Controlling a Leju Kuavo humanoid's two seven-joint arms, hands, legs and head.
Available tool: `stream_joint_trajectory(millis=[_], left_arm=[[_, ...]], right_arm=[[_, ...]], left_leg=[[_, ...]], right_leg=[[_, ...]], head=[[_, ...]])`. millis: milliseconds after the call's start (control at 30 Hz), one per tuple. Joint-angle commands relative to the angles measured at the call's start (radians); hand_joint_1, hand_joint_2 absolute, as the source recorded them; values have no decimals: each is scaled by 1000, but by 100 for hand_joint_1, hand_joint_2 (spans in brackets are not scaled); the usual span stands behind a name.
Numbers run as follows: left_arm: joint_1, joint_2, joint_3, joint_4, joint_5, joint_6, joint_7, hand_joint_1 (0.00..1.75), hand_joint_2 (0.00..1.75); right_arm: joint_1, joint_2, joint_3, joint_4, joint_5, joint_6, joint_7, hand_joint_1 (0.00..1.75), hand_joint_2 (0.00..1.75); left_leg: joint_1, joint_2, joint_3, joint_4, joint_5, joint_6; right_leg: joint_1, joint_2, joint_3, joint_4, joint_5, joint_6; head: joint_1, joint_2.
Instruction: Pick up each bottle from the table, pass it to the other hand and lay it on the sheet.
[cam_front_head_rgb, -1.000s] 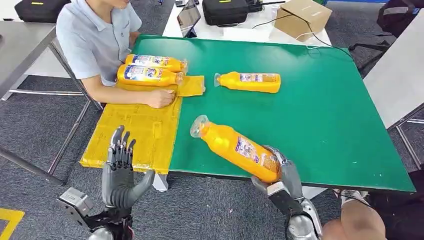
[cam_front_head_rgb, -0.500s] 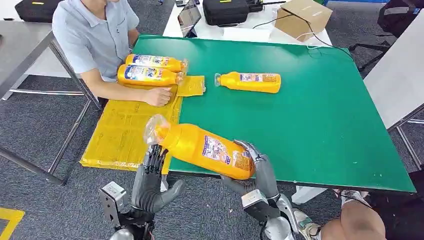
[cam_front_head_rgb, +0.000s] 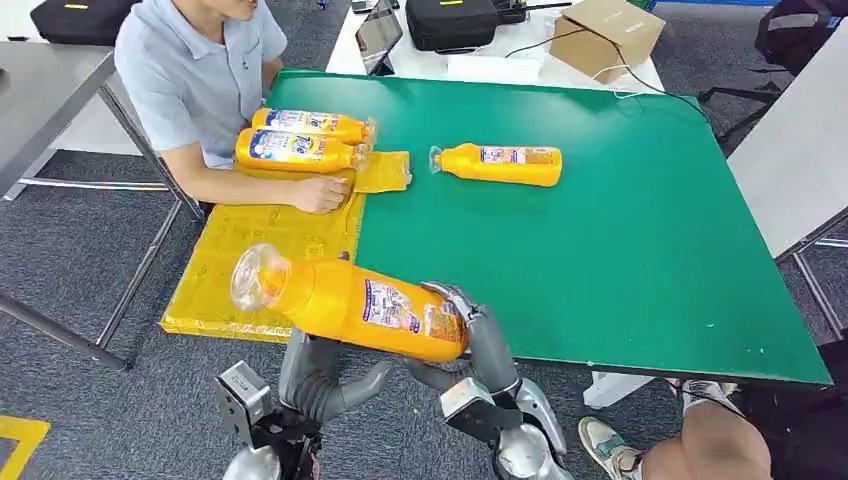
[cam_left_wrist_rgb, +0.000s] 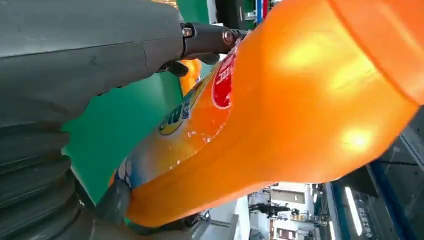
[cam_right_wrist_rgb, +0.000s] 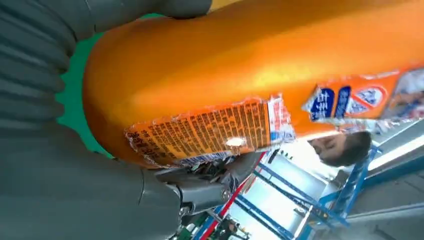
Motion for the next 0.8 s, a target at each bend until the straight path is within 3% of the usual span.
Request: stream_joint_trajectory(millis=[33,467,500,533,567,600,700,800], left_arm=[[-60,22,4,94,99,-85,30,0,175],[-119,5,34,114,163,-163,55,0,175],[-122,4,35,118,163,-163,55,37,175],[-123,2,38,118,166,-167,52,162,175],[-124,2,39,117,167,-167,51,162,175],[-124,2,41,115,167,-168,50,175,175],[-122,5,48,108,162,-166,41,175,175],[-122,10,51,109,156,-163,37,175,175]], right_arm=[[-88,-37,73,133,2,29,20,175,175],[-178,-35,168,271,22,134,47,175,175],[-183,-35,173,280,24,138,48,175,175],[-193,-35,181,300,20,146,51,175,175],[-195,-36,183,304,20,147,51,175,175],[-200,-38,186,313,20,148,53,169,175],[-210,-43,192,352,22,152,63,143,175],[-208,-42,193,354,23,151,62,148,175]], left_leg=[[0,1,4,-2,0,-1],[1,2,5,-1,-1,-1],[1,2,4,-1,-1,-1],[1,1,3,-1,0,-1],[1,1,5,-1,-1,-1],[1,1,4,-1,-1,-1],[1,0,5,-1,-1,-1],[1,0,4,-1,0,-1]], right_leg=[[1,0,3,-2,0,-1],[1,1,5,-2,0,-2],[1,0,4,-2,0,-2],[1,0,3,-1,0,-1],[1,0,5,-2,-1,-2],[1,0,4,-2,0,-2],[1,-1,5,-2,-1,-2],[1,-1,4,-2,-1,-2]], head=[[0,0],[0,0],[0,0],[0,0],[0,0],[0,0],[0,0],[0,0]])
